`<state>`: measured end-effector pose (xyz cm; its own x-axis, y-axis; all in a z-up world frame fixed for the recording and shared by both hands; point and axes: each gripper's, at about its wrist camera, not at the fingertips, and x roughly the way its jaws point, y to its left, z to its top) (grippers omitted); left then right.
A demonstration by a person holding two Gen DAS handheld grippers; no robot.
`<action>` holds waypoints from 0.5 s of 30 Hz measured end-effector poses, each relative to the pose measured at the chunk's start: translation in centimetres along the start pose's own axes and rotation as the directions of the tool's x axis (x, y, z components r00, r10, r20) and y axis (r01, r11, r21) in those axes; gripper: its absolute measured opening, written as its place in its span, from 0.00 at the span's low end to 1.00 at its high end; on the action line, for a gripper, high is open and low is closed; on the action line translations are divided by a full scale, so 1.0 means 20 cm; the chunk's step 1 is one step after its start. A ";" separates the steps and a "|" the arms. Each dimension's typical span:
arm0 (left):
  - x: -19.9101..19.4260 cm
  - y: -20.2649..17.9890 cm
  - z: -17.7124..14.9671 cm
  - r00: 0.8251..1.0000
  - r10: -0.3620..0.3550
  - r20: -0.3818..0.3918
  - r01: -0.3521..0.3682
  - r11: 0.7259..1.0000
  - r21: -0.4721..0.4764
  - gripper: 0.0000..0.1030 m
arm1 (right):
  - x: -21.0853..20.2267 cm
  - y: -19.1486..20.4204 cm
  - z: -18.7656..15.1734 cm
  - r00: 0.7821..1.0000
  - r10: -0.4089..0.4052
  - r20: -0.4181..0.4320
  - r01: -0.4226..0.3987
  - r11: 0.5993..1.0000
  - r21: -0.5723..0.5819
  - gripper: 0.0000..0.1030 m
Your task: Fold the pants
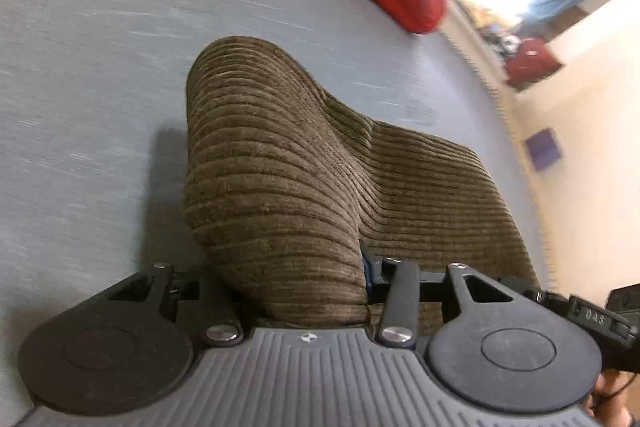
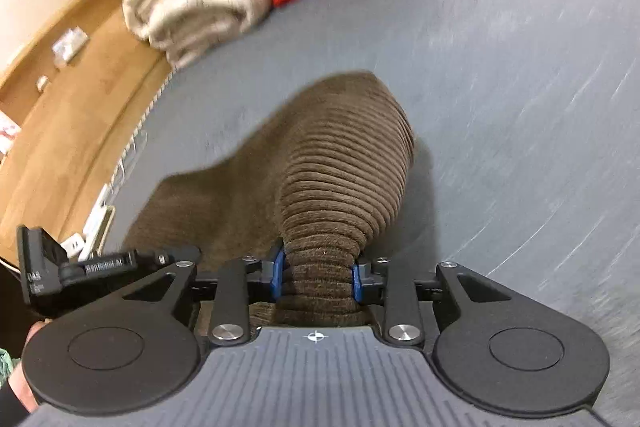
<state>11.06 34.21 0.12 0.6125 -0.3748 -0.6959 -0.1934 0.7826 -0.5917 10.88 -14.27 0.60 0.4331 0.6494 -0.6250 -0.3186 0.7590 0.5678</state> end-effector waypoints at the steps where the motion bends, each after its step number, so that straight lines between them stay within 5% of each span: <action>1: 0.03 -0.08 -0.01 1.000 -0.028 0.004 0.028 1.000 0.007 0.48 | -0.06 -0.03 0.03 1.000 0.000 0.019 0.000 1.000 0.001 0.30; 9: 0.30 -0.69 -0.07 0.974 -0.228 -0.002 0.225 0.963 0.149 0.55 | -0.71 -0.40 0.23 0.982 -0.036 0.184 0.048 0.997 -0.062 0.30; 11: 0.37 -0.75 -0.12 0.987 -0.162 0.002 0.158 0.963 0.219 0.75 | -0.76 -0.55 0.24 0.979 -0.057 0.196 0.066 0.997 -0.039 0.34; 12: 0.44 -0.75 -0.13 0.999 -0.039 -0.007 0.039 0.973 0.226 0.84 | -0.76 -0.65 0.24 0.979 -0.112 0.172 0.117 0.993 -0.019 0.43; 13: 0.49 -0.75 -0.15 0.995 0.093 -0.029 -0.084 0.970 0.226 0.70 | -0.73 -0.75 0.24 0.966 -0.219 0.135 0.219 0.976 0.016 0.49; 14: 0.51 -0.74 -0.17 0.986 0.162 -0.037 -0.150 0.961 0.233 0.62 | -0.70 -0.83 0.24 0.930 -0.354 0.095 0.350 0.935 0.056 0.47; 15: 0.47 -0.74 -0.19 0.988 0.155 -0.007 -0.150 0.962 0.227 0.61 | -0.71 -0.91 0.22 0.881 -0.466 0.081 0.459 0.883 0.096 0.34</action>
<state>16.79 17.26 0.70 0.5697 -0.2521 -0.7822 -0.1043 0.9219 -0.3731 14.18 -37.40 1.47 0.5981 0.2146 -0.7722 -0.0016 0.9638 0.2666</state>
